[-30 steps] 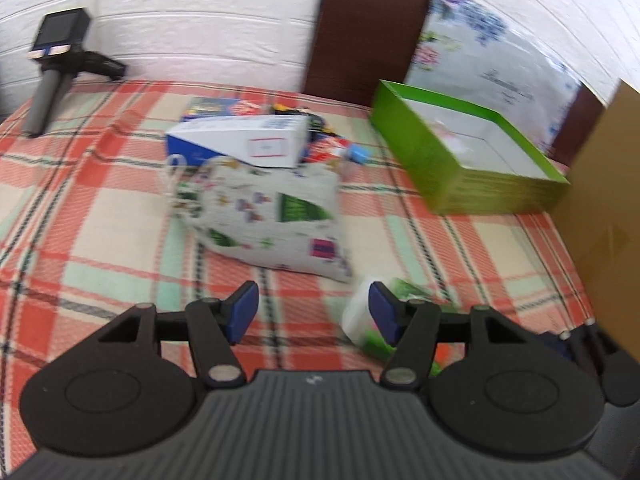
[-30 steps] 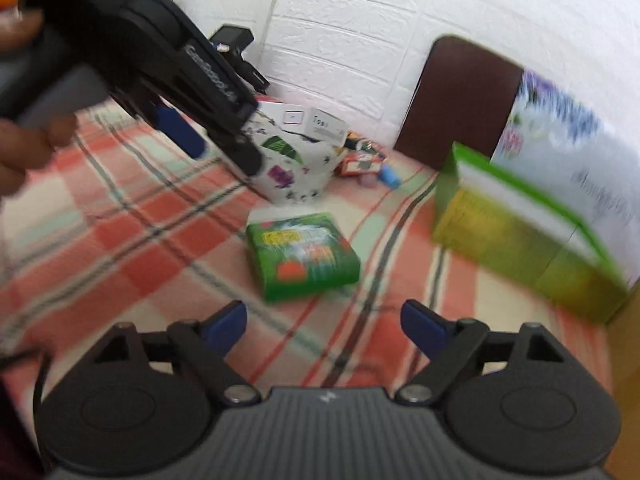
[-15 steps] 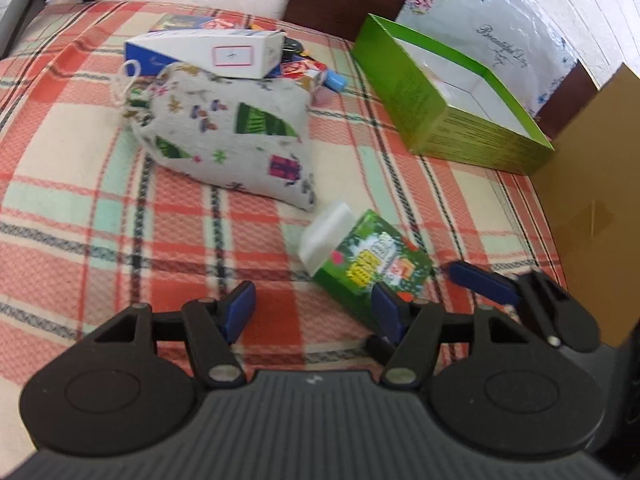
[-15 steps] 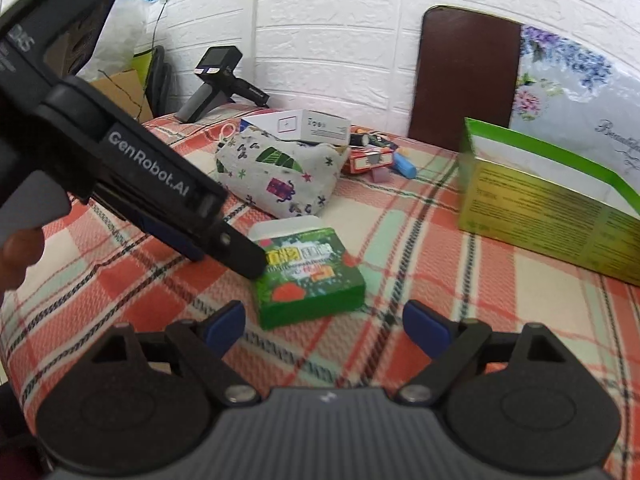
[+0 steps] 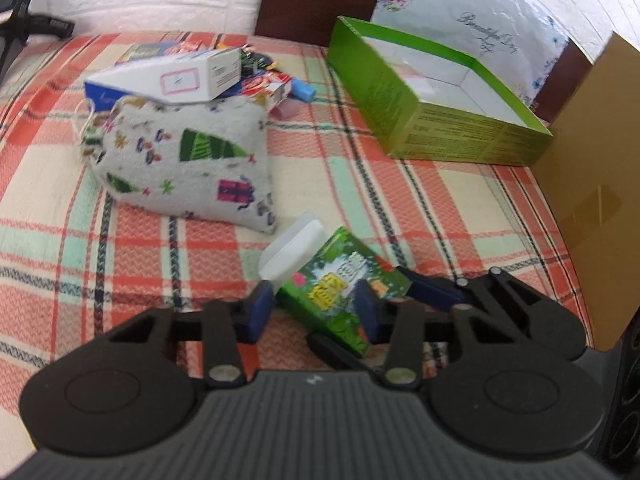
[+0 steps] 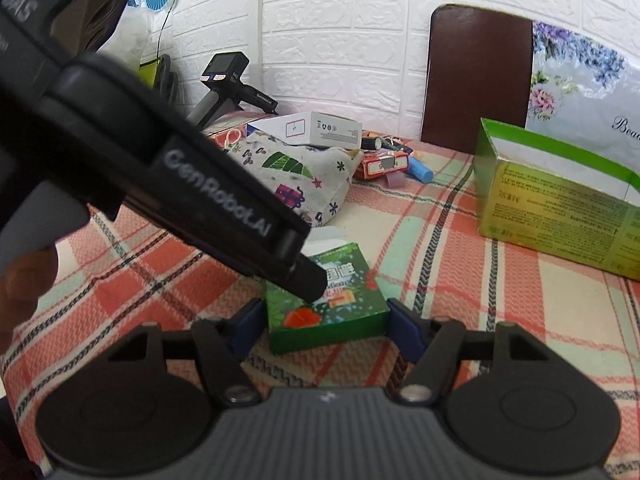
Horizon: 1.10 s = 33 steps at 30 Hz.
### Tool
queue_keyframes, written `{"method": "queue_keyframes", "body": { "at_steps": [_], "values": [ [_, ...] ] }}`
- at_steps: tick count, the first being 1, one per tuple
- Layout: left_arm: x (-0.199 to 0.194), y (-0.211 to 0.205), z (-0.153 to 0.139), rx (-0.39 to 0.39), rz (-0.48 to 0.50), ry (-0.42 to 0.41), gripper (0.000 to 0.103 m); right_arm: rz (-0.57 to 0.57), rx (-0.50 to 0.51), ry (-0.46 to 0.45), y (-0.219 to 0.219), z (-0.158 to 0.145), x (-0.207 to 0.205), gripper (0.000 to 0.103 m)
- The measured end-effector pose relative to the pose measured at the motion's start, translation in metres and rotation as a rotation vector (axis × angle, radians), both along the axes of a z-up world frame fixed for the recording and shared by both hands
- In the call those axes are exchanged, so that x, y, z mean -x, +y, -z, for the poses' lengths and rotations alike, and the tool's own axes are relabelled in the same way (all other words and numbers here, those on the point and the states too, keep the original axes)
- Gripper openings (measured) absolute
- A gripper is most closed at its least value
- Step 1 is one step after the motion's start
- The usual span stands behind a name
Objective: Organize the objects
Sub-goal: 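Grasp the small green box with the left gripper and drop it into the green box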
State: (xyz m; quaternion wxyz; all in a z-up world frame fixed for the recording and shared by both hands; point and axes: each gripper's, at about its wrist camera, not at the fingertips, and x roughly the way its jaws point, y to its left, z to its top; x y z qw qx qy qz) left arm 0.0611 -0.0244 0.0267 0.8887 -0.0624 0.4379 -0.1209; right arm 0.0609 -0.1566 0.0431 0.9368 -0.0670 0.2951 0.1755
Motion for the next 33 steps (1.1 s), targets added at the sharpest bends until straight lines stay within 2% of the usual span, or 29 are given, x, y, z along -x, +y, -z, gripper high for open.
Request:
{"method": "queue_keyframes", "body": {
  "at_steps": [4,12,18,21,24,27,29,31,33],
  "values": [
    [0.004,-0.011,-0.008,-0.055,0.014,-0.05,0.035,0.035,-0.016,-0.023,-0.006,-0.003,0.002,0.065],
    [-0.015,-0.043,-0.041,-0.083,0.087,-0.143,0.035,0.156,-0.048,-0.131,-0.026,-0.024,0.004,0.065],
    [-0.05,-0.088,-0.071,-0.098,0.162,-0.284,0.035,0.286,-0.053,-0.243,-0.064,-0.055,-0.024,0.065],
    [-0.073,-0.112,-0.077,-0.085,0.207,-0.3,0.035,0.355,-0.064,-0.279,-0.087,-0.063,-0.047,0.065],
    [-0.092,-0.136,-0.077,-0.108,0.24,-0.334,0.036,0.415,-0.069,-0.295,-0.107,-0.066,-0.069,0.066],
    [-0.112,-0.147,-0.072,-0.15,0.212,-0.336,0.037,0.483,-0.044,-0.295,-0.126,-0.062,-0.095,0.068],
    [-0.124,-0.144,-0.067,-0.142,0.189,-0.314,0.046,0.512,-0.045,-0.269,-0.137,-0.057,-0.109,0.079],
    [-0.126,-0.135,-0.063,-0.113,0.177,-0.287,0.05,0.514,-0.061,-0.249,-0.142,-0.052,-0.113,0.081],
    [-0.122,-0.132,-0.061,-0.127,0.168,-0.293,0.05,0.504,-0.051,-0.26,-0.137,-0.048,-0.106,0.083]
  ]
}}
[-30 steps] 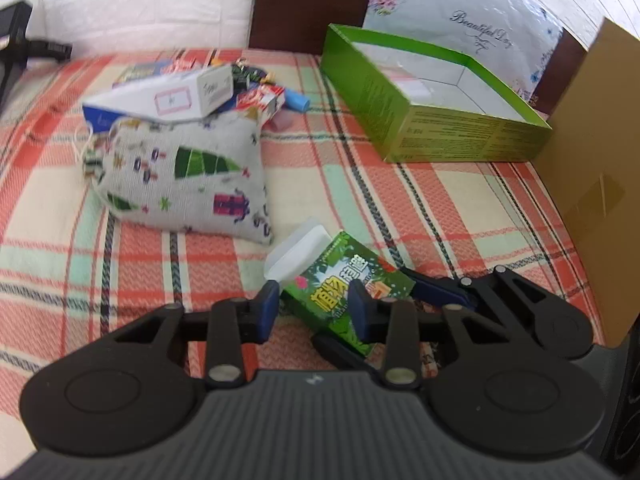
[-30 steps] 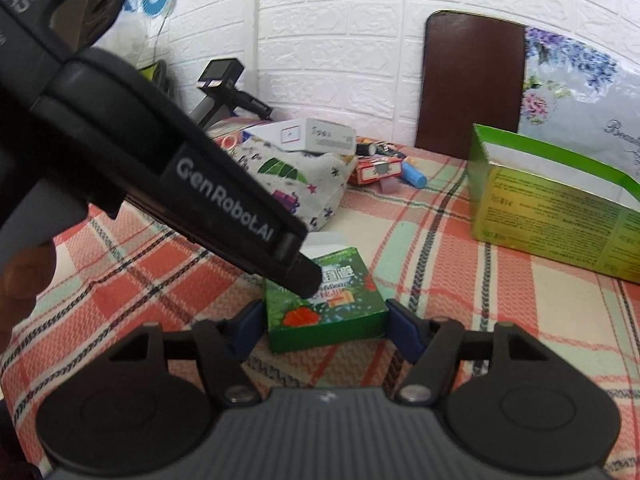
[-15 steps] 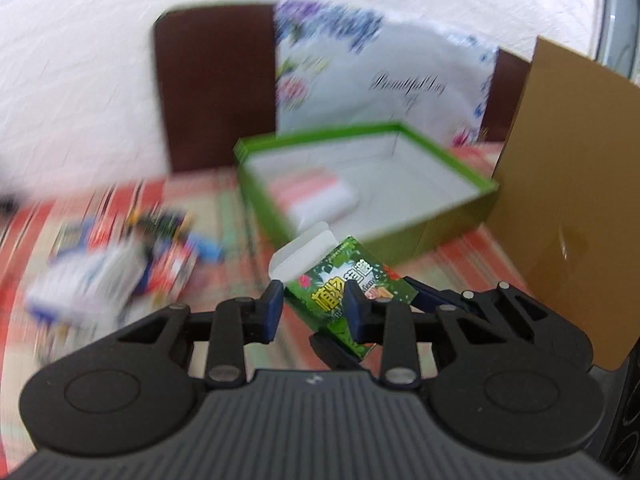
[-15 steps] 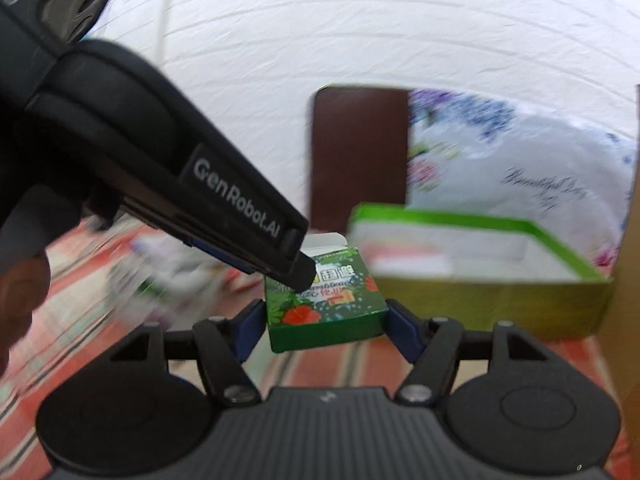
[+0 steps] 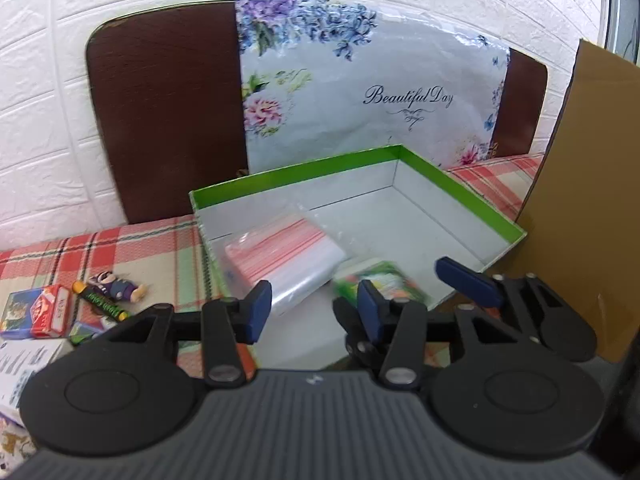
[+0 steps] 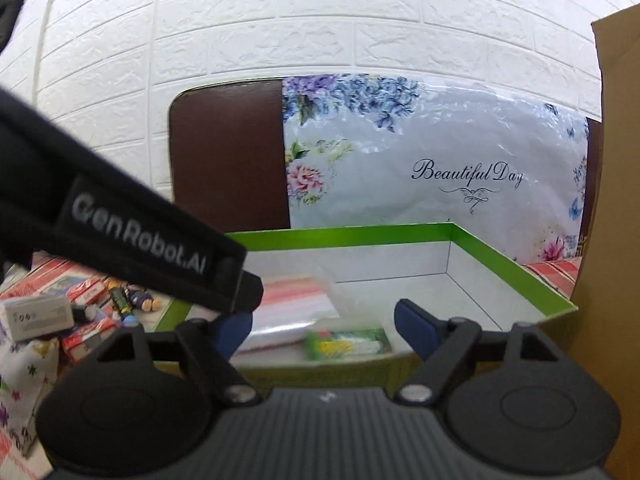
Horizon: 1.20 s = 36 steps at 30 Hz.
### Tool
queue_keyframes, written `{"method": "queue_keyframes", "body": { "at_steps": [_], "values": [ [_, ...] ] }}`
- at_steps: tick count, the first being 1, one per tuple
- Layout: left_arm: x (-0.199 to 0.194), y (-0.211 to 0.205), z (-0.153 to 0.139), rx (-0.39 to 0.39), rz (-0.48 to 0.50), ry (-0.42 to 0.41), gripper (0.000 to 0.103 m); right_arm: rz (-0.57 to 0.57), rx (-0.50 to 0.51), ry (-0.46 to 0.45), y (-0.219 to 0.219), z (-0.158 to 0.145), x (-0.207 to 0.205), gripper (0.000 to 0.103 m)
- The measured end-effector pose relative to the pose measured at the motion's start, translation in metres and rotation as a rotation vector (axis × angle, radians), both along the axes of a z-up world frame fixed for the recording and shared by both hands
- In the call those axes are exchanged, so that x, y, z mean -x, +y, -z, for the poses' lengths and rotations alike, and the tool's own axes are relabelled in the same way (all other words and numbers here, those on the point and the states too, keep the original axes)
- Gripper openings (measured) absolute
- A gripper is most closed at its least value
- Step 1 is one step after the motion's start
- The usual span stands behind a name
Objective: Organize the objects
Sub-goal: 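Grasp the small green box with the left gripper and drop it into the green box, then grasp the patterned cloth bag with the left gripper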
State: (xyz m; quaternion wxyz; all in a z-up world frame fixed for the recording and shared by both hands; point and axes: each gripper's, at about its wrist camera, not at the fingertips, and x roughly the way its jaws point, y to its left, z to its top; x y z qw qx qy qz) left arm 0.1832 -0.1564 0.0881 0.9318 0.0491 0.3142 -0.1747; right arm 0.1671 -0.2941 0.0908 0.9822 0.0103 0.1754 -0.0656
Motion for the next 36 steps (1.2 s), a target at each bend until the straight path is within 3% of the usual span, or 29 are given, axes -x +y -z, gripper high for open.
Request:
{"method": "queue_keyframes", "body": {
  "at_steps": [2,4,11,18,24,28,31,36],
  "values": [
    [0.005,0.004,0.001,-0.019,-0.017,-0.011,0.05,-0.005,0.022,-0.006,0.012,0.004,0.004,0.085],
    [0.013,0.014,-0.001,0.012,-0.024,-0.002,0.05,-0.011,0.028,-0.018,0.024,0.004,0.011,0.085],
    [0.054,0.07,0.006,0.032,-0.094,0.004,0.05,-0.072,-0.019,-0.022,0.069,0.005,0.045,0.086],
    [0.098,0.148,0.04,0.028,-0.192,0.099,0.05,-0.192,-0.145,0.14,0.095,0.032,0.065,0.086],
    [0.119,0.205,0.065,0.049,-0.287,0.16,0.051,-0.279,-0.13,0.209,0.126,0.039,0.071,0.086],
    [0.113,0.239,0.065,0.11,-0.365,0.176,0.066,-0.339,-0.079,0.257,0.15,0.044,0.068,0.087],
    [0.098,0.254,0.052,0.144,-0.372,0.135,0.088,-0.396,-0.06,0.286,0.164,0.046,0.056,0.091],
    [0.066,0.256,0.039,0.159,-0.322,0.089,0.092,-0.437,0.006,0.294,0.188,0.046,0.026,0.093]
  ]
}}
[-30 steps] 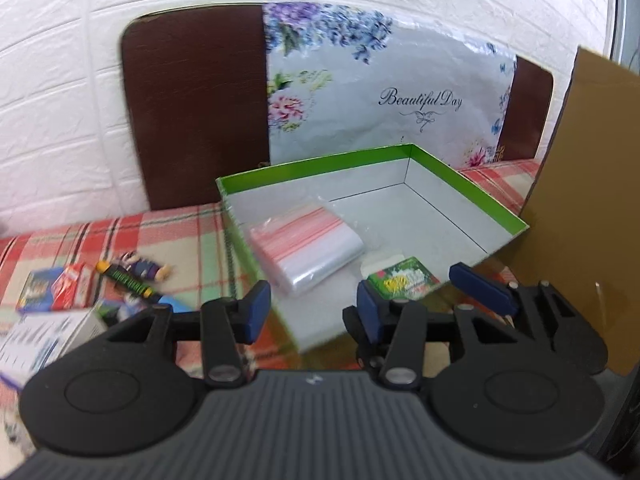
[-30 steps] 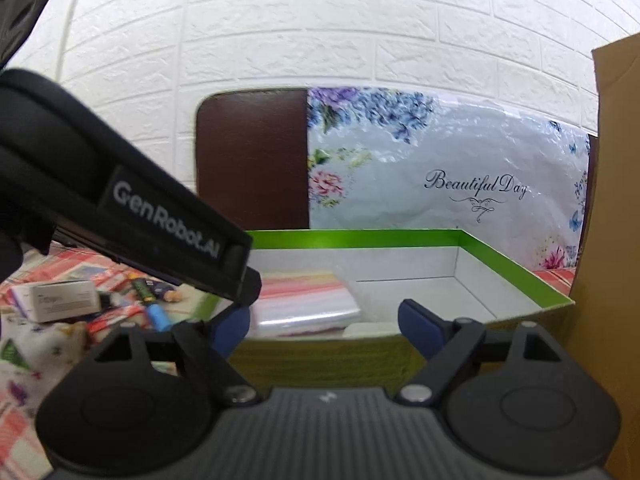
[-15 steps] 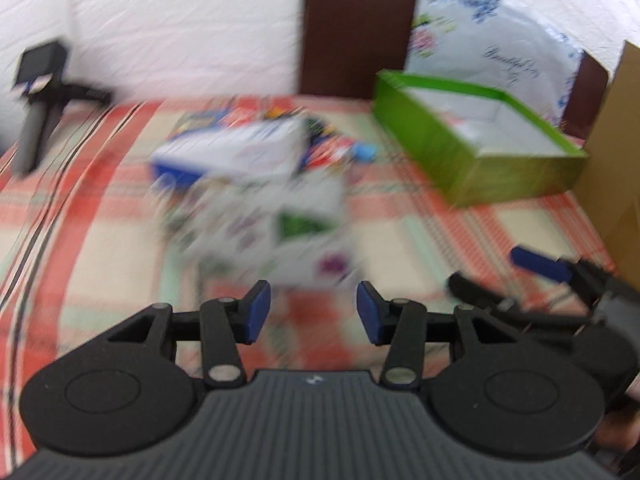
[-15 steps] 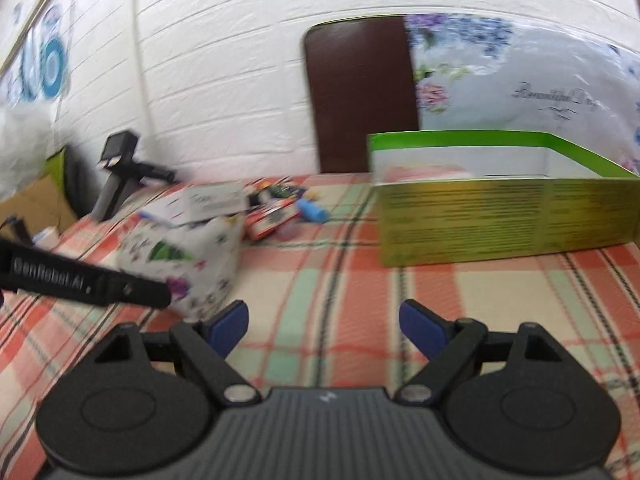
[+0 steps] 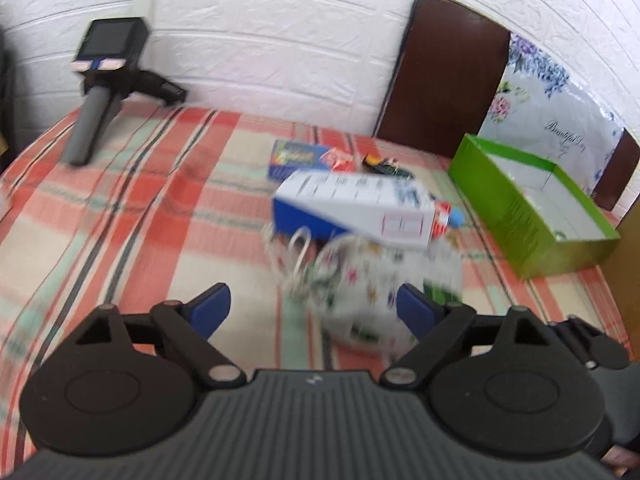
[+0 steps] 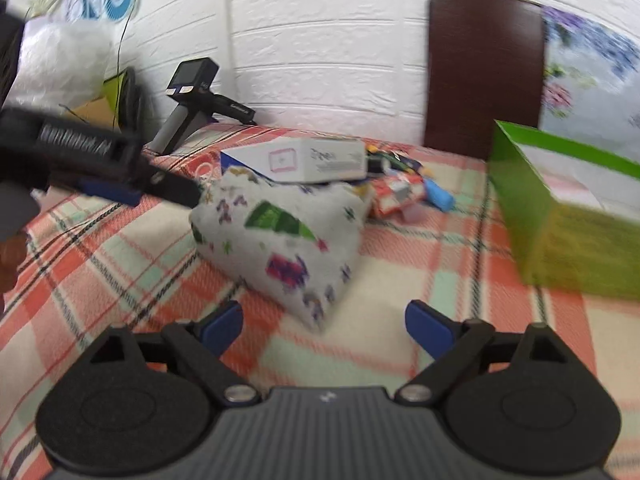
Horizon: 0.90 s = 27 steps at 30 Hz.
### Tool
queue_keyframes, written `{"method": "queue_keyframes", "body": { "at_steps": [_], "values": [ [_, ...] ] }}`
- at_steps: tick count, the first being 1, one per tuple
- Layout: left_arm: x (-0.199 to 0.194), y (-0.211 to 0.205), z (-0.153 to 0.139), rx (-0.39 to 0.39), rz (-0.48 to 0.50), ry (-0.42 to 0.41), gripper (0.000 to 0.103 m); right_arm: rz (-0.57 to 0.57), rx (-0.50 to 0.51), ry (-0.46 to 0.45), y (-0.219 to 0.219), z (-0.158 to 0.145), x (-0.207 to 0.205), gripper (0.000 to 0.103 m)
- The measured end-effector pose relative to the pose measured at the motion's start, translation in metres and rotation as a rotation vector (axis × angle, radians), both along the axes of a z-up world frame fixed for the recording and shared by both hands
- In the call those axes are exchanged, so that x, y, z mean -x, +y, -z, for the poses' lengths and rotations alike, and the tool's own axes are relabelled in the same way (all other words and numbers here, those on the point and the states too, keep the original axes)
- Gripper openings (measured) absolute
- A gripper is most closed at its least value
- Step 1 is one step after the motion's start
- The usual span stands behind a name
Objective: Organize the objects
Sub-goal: 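Grasp the patterned cloth bag with the left gripper, then carry the cloth bag into the green box and open the left gripper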
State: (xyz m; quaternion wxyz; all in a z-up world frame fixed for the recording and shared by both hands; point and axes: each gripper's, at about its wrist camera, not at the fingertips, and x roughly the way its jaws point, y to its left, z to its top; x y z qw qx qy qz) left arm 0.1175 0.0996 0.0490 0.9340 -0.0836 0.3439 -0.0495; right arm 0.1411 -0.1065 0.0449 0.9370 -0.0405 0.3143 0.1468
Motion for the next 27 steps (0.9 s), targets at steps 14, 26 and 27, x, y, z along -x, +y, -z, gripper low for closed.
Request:
{"method": "queue_keyframes", "body": {
  "at_steps": [14,26,27],
  "values": [
    [-0.015,-0.016,0.026,0.141,0.033,0.087,0.069,-0.082,0.054,-0.009,0.031,0.011,-0.029,0.071],
    [0.051,-0.064,0.027,0.178,0.167,0.098,0.058,-0.026,0.068,-0.041,-0.006,0.008,0.058,0.066],
    [0.053,-0.071,0.027,0.179,0.186,0.1,0.058,-0.013,0.067,-0.04,-0.012,0.008,0.065,0.066]
  ]
}}
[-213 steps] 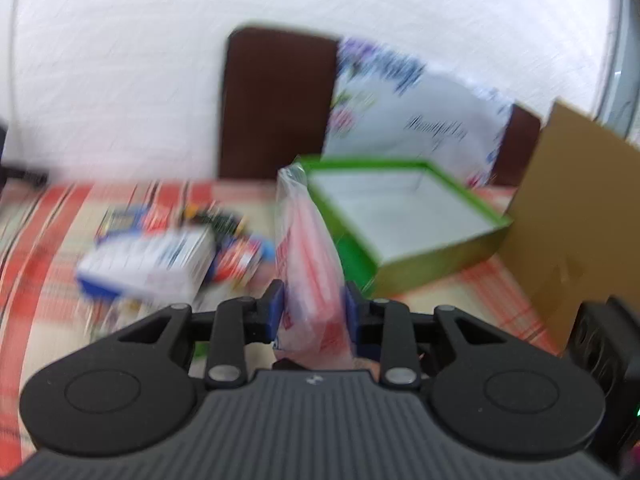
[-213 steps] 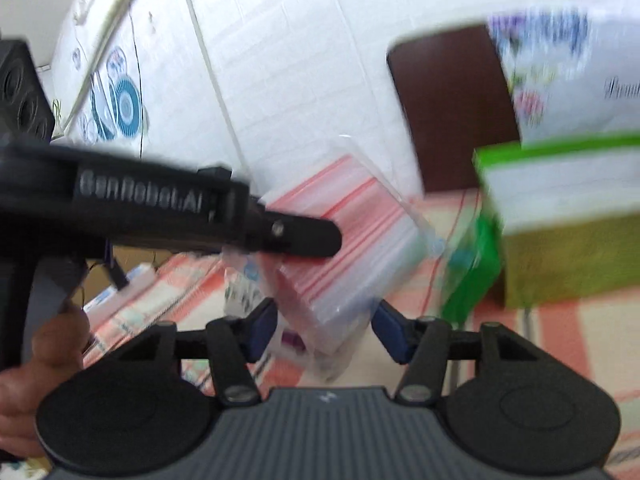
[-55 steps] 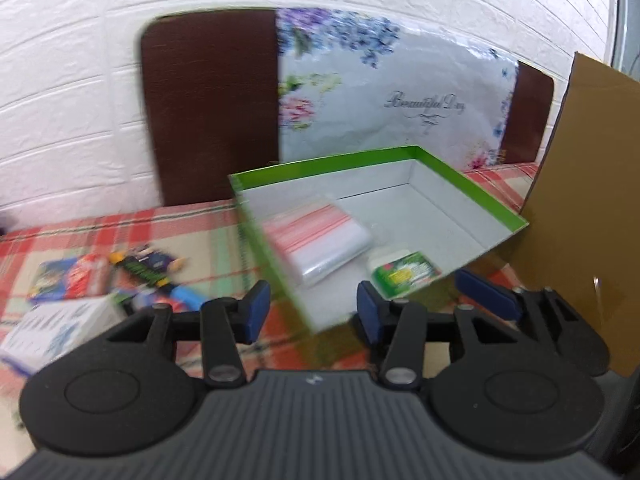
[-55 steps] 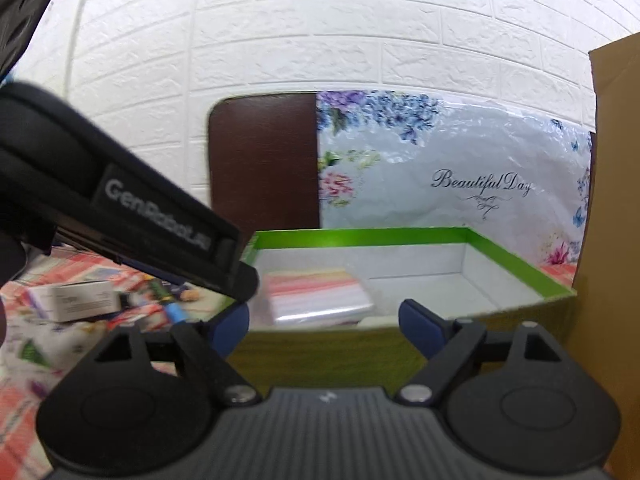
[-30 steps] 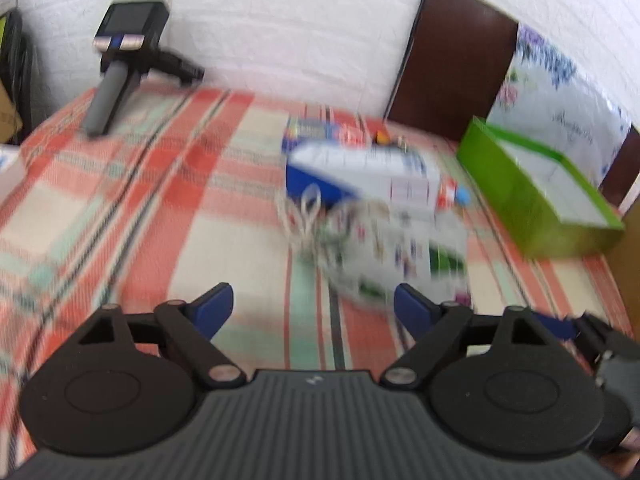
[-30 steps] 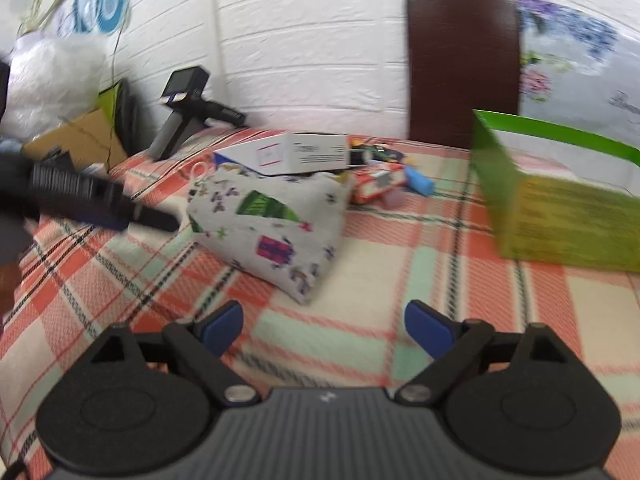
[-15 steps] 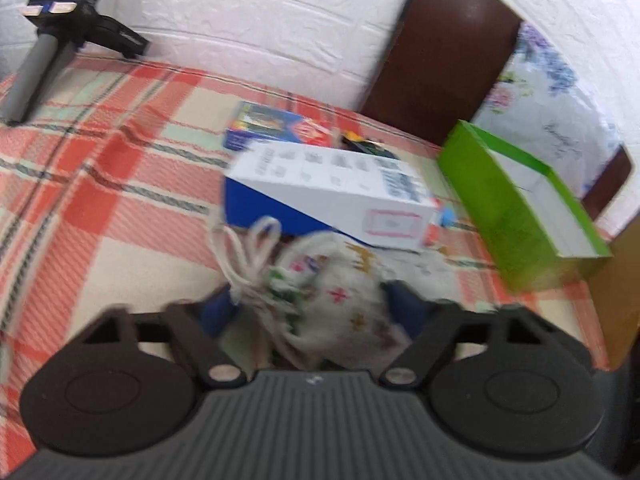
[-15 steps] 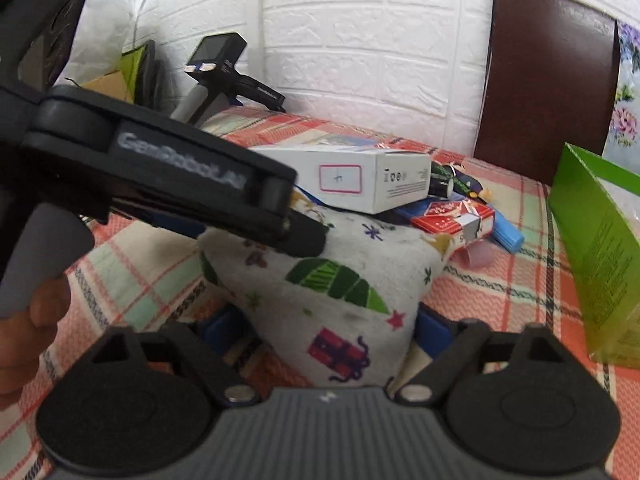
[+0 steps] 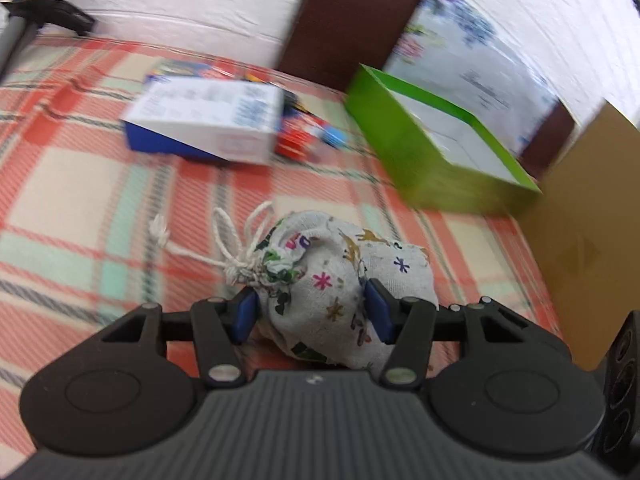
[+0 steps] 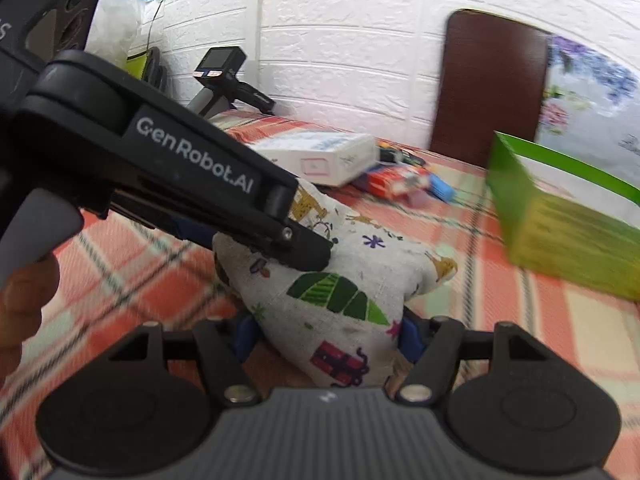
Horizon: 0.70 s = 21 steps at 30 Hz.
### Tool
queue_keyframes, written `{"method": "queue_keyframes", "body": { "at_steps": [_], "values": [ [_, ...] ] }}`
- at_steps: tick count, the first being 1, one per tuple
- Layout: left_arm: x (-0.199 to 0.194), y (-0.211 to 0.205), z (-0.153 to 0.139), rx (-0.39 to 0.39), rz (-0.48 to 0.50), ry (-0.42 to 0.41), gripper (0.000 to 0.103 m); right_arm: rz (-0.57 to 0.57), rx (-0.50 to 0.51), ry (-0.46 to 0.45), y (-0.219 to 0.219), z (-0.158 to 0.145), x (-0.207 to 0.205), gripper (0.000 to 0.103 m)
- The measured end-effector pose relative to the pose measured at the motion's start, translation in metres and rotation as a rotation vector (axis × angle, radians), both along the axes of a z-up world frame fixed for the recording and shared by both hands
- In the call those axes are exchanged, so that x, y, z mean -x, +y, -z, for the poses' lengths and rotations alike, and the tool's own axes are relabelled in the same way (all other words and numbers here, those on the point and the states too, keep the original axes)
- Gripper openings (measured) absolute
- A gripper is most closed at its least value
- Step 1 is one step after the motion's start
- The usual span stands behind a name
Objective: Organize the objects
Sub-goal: 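Carry the cloth bag into the green box and open the left gripper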
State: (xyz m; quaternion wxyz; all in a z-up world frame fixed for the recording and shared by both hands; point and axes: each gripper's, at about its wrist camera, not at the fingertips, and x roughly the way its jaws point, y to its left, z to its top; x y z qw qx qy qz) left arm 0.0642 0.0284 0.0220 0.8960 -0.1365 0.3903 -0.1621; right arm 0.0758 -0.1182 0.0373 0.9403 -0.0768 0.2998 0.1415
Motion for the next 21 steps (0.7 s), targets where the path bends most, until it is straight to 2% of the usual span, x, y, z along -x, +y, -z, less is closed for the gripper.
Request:
{"method": "queue_keyframes", "body": {
  "at_steps": [9,16,21],
  "values": [
    [0.007,-0.071,0.0,-0.062,0.159,-0.025,0.058,0.148,-0.044,0.021,-0.056,-0.002,0.032,0.066],
    [0.004,-0.092,-0.003,-0.108,0.187,-0.043,0.058,0.192,-0.084,0.014,-0.071,-0.001,0.037,0.065],
    [-0.002,-0.098,-0.013,-0.088,0.203,-0.046,0.055,0.208,-0.064,-0.027,-0.074,-0.003,0.044,0.057]
  ]
}}
